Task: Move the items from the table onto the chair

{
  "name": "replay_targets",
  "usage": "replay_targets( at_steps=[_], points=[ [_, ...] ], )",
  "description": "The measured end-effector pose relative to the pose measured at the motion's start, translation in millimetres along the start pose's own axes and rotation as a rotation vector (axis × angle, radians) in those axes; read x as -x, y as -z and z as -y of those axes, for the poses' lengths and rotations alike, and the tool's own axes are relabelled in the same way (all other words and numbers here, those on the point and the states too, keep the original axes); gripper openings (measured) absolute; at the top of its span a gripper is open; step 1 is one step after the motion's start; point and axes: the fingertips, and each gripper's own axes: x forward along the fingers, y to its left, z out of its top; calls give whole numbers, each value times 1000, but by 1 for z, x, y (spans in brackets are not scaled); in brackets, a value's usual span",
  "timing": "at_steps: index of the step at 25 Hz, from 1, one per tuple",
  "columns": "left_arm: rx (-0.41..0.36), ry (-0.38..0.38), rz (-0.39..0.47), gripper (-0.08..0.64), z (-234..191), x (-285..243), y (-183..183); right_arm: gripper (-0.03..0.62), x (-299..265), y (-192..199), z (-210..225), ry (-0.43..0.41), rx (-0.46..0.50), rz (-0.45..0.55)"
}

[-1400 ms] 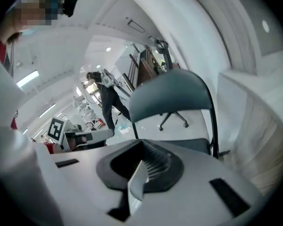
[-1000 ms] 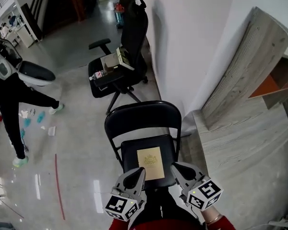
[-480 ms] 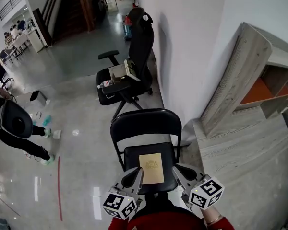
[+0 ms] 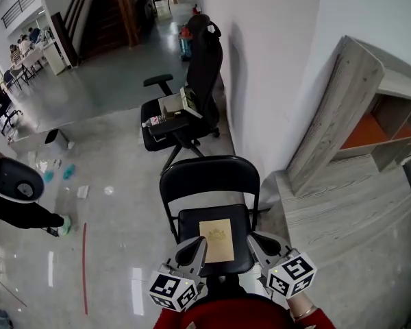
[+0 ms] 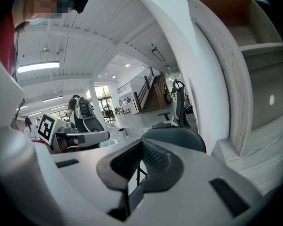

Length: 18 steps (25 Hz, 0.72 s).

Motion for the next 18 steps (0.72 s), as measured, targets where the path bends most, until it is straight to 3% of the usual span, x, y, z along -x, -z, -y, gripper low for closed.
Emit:
replay_targets(
  at_steps=[18],
  points=[
    [-5, -13, -34, 9, 5, 3, 11, 11, 1, 8, -13, -4, 52, -24]
  ],
)
